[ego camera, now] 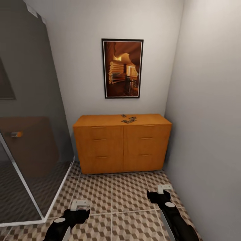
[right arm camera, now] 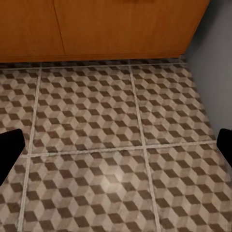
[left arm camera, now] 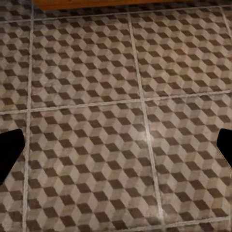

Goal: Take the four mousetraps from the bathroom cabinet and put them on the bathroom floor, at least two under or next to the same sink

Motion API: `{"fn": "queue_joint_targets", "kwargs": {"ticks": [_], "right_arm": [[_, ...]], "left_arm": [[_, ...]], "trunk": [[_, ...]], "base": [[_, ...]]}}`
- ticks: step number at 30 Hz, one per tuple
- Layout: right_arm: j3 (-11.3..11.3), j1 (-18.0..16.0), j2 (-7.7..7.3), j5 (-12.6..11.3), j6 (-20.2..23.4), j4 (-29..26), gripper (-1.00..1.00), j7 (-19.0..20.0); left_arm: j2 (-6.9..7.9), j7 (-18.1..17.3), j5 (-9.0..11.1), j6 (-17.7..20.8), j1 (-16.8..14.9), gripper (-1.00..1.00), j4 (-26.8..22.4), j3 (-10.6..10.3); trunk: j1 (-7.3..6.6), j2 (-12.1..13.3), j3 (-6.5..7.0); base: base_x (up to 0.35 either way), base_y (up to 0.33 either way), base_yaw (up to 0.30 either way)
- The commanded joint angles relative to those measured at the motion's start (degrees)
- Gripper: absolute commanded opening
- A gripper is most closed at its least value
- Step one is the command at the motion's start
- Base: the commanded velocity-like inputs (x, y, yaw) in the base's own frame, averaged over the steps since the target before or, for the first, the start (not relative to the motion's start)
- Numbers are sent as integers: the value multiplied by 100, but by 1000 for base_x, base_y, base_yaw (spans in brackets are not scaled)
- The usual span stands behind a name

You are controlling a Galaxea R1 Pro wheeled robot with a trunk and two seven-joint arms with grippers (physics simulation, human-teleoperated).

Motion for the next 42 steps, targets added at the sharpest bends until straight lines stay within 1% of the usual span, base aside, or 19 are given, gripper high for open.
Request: {"fn": "queue_joint_targets", "kwargs": {"ticks": [1, 14, 22, 30, 42], "right_arm": [[12, -2, -2, 30, 39, -9, 100, -24], [12, -2, -2, 30, 39, -13, 100, -3], [12, -2, -2, 30, 41, -11, 100, -12], [12, -2, -3, 30, 39, -9, 100, -15], [12, -2, -3, 30, 39, -13, 100, -15]], "left_arm": [[-1, 0, 2, 32, -1, 100, -8, 1], [-1, 0, -5, 27, -3, 100, 36, 2], [-1, -3, -6, 24, -3, 100, 37, 2], [-1, -8, -7, 24, -3, 100, 38, 2], [-1, -9, -15, 24, -3, 100, 22, 9]], "trunk": [[2, -3, -7], [2, -3, -5], [2, -3, 31], [2, -3, 39], [2, -3, 39]], "base": [[226, -190, 46], [226, -190, 2], [221, -182, -160], [184, -113, -36], [41, -21, -1]]}}
